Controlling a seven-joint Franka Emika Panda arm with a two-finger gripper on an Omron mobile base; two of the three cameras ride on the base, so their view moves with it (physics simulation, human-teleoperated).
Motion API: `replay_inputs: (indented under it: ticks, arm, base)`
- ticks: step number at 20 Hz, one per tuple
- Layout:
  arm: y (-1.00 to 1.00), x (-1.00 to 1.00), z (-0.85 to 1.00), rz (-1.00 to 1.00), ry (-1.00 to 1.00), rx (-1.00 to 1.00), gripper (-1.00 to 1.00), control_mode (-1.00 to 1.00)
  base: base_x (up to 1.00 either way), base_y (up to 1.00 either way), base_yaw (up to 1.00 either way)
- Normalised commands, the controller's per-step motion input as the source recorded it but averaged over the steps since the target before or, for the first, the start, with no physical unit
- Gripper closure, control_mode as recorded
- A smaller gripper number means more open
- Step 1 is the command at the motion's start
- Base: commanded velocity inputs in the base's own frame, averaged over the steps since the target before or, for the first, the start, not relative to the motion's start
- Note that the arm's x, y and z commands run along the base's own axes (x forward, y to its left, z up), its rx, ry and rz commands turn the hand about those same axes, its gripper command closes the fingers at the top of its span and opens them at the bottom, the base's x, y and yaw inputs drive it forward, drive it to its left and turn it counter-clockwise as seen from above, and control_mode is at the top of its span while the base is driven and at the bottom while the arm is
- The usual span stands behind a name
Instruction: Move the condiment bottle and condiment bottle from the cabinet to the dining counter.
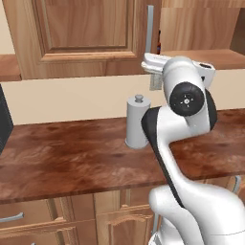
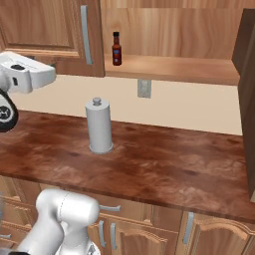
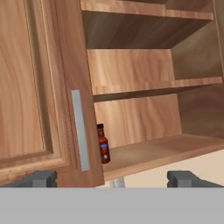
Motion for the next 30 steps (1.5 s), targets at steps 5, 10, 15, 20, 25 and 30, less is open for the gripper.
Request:
replay_inputs:
  ticks: [5, 10, 15, 20, 25, 30]
  arm:
    - [-0.16, 0.64, 0.0, 0.16, 0.0, 0.0, -1.0, -1.0]
    - [-0.01, 0.42, 0.0, 0.1, -0.01, 0.0, -1.0, -1.0]
    - [0.0, 0.41, 0.0, 0.01, -0.04, -0.01, -1.0, -1.0]
    - [0.0, 0.48, 0.0, 0.0, 0.0, 0.0, -1.0, -1.0]
    - [0.0, 0.54, 0.0, 0.03, 0.0, 0.0, -1.0, -1.0]
    - [0.0, 0.57, 0.0, 0.07, 0.0, 0.0, -1.0, -1.0]
  base:
    - [0.0, 0.0, 0.0]
    - [0.0, 0.0, 0.0]
    - [0.0, 0.0, 0.0]
    - [0.0, 0.0, 0.0]
    - [0.0, 0.0, 0.0]
    - [0.0, 0.0, 0.0]
